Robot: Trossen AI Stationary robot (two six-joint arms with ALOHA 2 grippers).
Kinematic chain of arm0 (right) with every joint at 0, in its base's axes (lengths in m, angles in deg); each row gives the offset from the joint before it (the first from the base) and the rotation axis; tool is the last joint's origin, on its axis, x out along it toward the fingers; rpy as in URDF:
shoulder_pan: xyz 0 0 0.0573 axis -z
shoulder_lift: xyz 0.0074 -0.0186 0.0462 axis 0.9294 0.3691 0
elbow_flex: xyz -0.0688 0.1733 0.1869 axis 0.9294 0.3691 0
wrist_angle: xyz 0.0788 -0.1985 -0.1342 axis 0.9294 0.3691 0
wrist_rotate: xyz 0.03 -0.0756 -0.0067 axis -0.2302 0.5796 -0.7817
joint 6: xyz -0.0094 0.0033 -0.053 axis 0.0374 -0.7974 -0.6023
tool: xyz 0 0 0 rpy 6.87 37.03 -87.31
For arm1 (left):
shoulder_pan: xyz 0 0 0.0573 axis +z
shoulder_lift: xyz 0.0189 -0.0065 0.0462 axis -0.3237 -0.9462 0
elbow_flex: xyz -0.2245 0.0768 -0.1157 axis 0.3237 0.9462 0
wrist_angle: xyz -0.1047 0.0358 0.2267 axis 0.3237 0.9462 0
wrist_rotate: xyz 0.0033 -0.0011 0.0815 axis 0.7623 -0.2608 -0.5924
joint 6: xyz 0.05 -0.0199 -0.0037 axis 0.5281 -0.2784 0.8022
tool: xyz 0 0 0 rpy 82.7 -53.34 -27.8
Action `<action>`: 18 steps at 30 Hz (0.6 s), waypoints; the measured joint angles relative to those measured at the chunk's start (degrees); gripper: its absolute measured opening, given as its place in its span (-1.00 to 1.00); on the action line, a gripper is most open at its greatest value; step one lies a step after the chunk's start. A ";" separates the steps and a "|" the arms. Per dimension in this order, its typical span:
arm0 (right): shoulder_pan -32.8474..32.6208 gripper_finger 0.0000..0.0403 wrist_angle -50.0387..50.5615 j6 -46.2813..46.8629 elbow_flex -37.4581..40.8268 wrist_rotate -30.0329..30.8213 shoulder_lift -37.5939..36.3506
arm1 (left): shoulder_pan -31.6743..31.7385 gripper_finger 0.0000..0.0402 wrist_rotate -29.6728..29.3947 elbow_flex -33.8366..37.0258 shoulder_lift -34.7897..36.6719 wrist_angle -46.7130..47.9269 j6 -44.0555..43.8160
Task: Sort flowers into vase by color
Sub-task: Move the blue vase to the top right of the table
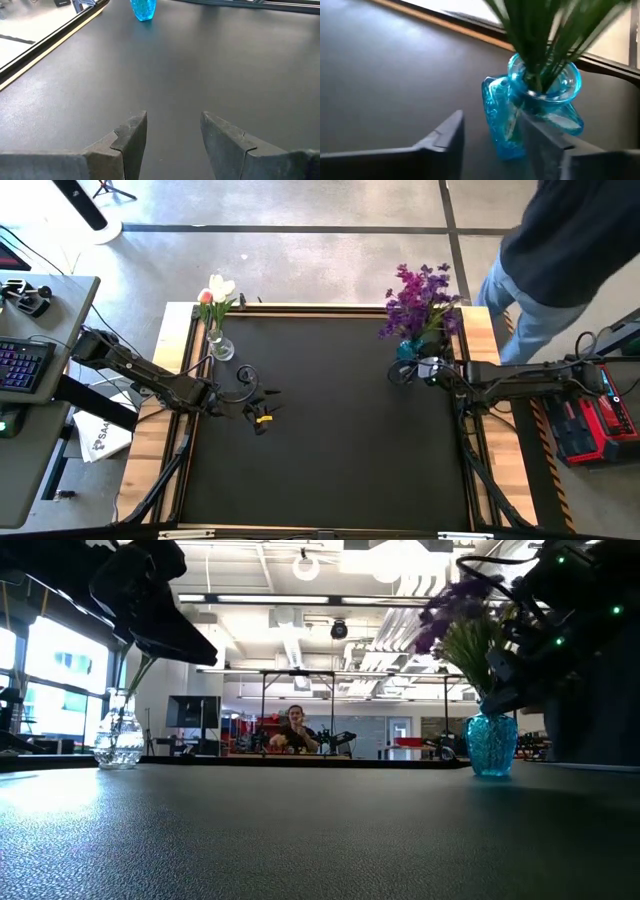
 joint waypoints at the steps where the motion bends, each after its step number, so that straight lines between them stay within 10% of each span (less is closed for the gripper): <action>1: 0.00 -0.10 1.65 -0.16 -0.89 -0.25 0.00 | -0.01 -0.14 0.00 0.00 0.00 0.02 0.00; 8: 0.00 0.36 8.89 -1.34 -6.84 0.00 0.00 | 0.01 -0.14 0.01 0.00 -0.02 0.02 0.00; 18: 6.74 0.42 8.06 -4.79 -8.38 0.23 1.22 | 0.00 -0.14 0.01 0.00 0.00 0.02 0.02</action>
